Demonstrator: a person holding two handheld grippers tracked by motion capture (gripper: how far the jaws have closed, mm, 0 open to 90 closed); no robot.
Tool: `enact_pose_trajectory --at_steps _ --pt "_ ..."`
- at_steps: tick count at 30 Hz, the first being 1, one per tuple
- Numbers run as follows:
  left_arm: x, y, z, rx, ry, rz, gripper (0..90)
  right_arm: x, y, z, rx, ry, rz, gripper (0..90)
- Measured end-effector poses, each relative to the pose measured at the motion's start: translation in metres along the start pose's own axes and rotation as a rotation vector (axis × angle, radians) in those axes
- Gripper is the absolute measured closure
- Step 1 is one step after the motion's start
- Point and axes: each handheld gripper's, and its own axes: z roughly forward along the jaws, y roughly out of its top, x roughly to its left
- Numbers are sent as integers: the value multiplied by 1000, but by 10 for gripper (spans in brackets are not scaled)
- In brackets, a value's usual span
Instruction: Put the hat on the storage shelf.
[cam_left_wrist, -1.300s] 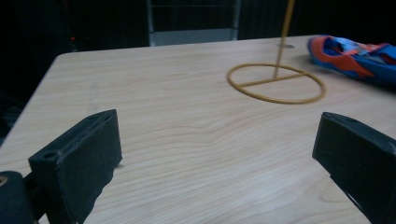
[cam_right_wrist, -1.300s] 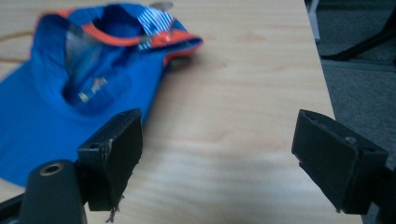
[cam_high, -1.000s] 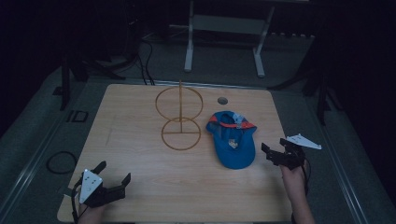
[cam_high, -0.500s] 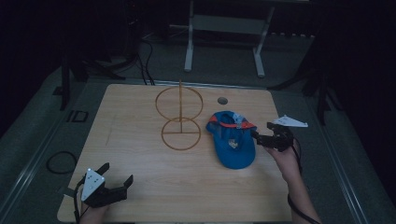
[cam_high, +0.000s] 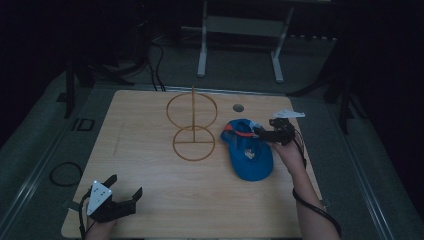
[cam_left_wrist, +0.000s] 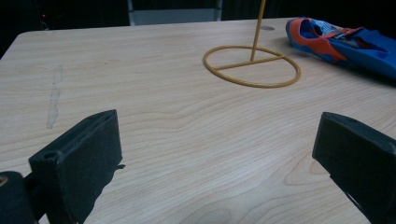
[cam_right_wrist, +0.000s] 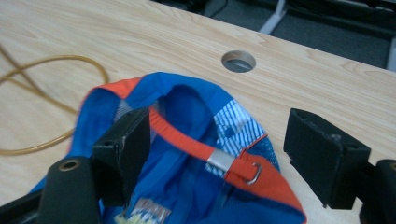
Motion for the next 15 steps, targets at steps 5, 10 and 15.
enact_pose_trajectory --at_steps 5,10,15 --pt "-1 0 -1 -1 -1 0 18 -3 7 17 16 -14 4 238" --pt "0 -1 -2 -4 1 0 18 -5 8 36 57 -47 5 238" --pt "-1 -1 -3 -4 3 -3 18 -9 6 55 86 -66 27 238"
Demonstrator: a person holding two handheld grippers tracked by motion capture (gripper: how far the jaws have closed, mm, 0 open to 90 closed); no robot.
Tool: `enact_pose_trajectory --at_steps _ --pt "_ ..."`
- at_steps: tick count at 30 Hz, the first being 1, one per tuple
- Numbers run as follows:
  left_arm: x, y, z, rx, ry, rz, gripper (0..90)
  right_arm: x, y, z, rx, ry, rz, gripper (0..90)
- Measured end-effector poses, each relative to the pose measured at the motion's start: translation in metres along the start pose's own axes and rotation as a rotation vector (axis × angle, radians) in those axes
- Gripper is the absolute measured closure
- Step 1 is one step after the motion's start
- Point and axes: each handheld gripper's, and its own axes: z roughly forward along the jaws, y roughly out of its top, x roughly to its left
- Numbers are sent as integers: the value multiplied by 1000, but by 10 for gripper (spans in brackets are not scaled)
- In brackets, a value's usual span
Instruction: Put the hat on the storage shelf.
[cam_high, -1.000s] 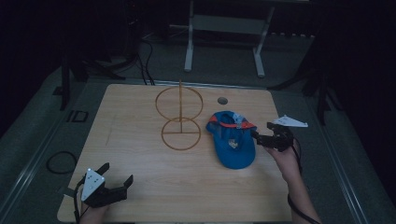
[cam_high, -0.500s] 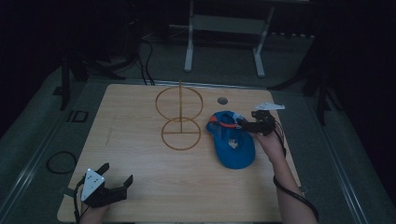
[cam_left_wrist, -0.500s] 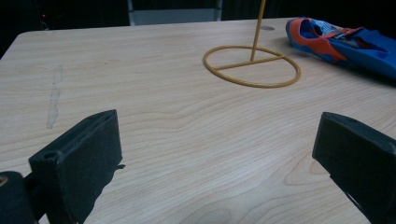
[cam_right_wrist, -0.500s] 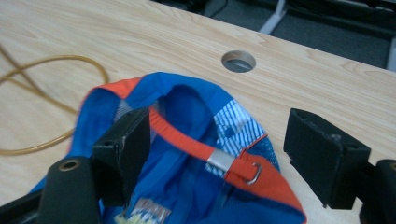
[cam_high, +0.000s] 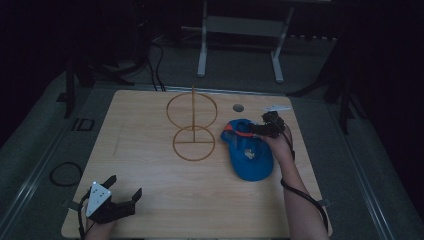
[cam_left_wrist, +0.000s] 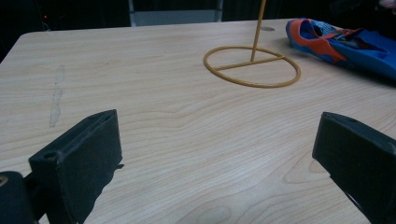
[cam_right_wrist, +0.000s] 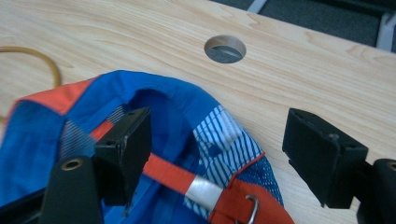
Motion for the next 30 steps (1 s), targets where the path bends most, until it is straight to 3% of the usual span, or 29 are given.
enact_pose_trajectory --at_steps 3,10,16,23,30 --pt "0 -1 0 6 -2 0 18 -2 -1 9 17 -28 9 239" --pt "1 -1 0 5 -1 -13 18 0 -5 34 79 -34 21 238" --pt "0 -1 0 13 -3 -3 18 5 -11 48 154 -50 -24 239" --pt "1 -2 1 17 -1 -7 18 6 -14 51 188 -38 -64 342" --pt "1 -1 0 20 -2 -4 18 9 -14 49 181 24 -73 600"
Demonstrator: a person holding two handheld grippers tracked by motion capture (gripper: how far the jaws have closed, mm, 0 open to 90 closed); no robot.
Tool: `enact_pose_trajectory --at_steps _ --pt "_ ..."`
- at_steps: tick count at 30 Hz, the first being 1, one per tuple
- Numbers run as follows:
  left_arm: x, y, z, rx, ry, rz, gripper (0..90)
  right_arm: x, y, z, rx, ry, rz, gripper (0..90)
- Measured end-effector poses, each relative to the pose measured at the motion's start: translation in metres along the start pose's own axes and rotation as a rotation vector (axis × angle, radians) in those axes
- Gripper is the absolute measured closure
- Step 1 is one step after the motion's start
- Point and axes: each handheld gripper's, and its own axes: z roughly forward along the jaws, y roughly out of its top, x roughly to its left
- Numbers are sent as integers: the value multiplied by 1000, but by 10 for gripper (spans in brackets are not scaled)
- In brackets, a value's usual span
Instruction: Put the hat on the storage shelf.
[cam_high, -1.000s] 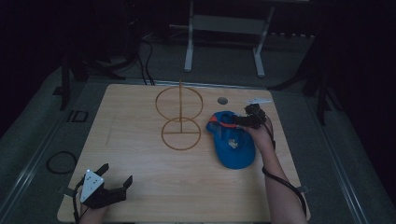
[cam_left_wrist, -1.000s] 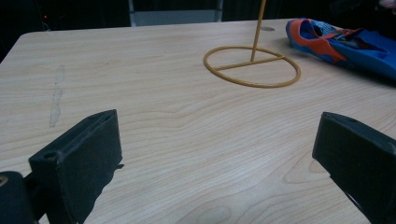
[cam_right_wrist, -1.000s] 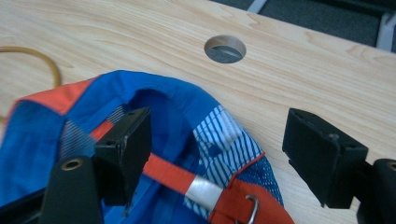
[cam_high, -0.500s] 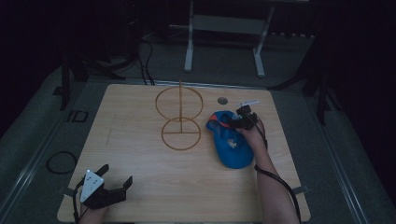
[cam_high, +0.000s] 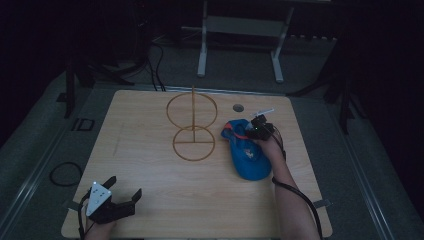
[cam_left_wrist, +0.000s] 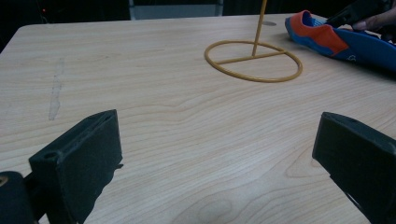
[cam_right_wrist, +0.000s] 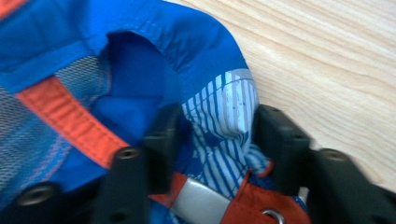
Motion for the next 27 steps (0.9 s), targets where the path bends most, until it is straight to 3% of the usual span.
enact_pose_trajectory --at_steps 1,5,16,27 --pt "0 0 0 0 0 2 18 1 -1 0 -6 20 -1 715" --pt "-1 0 -1 -3 -4 1 18 4 -2 -1 -9 25 -9 822" --pt "-1 1 -1 1 -1 0 18 4 -3 -9 -25 2 13 846" --pt "-3 1 0 6 2 5 18 5 -2 -43 -101 -9 7 848"
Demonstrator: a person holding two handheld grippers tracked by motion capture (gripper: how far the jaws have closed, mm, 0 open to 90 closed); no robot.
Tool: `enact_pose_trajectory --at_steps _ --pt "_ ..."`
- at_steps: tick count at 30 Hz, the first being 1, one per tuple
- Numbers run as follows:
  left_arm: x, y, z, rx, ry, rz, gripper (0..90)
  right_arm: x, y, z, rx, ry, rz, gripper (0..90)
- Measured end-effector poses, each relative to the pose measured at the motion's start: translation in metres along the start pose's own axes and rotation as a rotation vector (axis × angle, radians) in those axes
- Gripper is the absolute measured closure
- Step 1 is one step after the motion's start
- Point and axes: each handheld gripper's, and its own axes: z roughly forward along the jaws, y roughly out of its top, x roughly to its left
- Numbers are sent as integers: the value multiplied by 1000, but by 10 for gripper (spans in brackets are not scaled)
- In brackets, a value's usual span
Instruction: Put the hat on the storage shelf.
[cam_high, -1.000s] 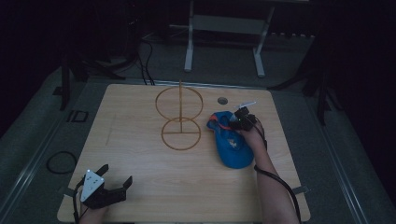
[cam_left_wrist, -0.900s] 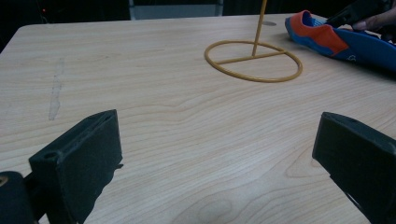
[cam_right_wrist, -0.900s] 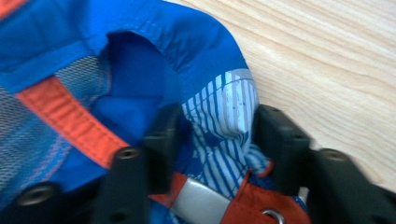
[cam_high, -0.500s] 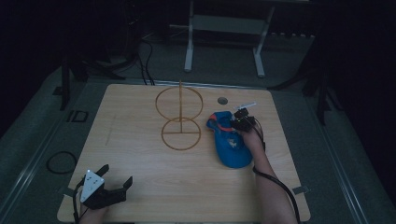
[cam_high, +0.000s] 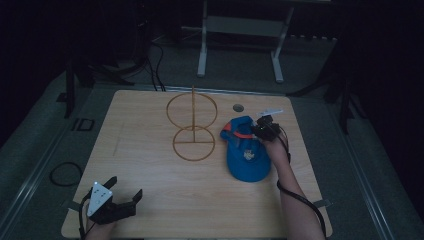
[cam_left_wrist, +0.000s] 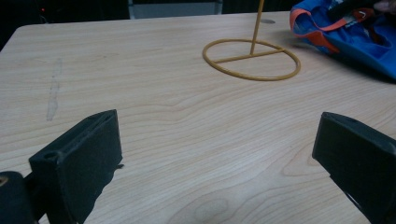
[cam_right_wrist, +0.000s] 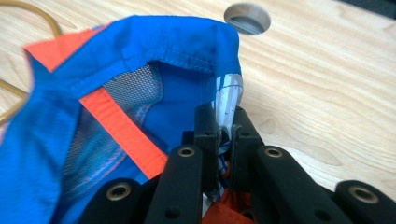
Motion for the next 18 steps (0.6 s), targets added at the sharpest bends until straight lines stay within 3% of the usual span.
enact_pose_trajectory --at_steps 4,13,18 --pt "-1 1 1 23 8 14 18 1 2 -14 -31 -7 -5 849" --pt "1 2 0 39 8 -17 18 3 3 -43 -105 -12 -3 850" --pt "2 2 -1 52 21 6 18 6 5 -67 -165 -4 -2 851"
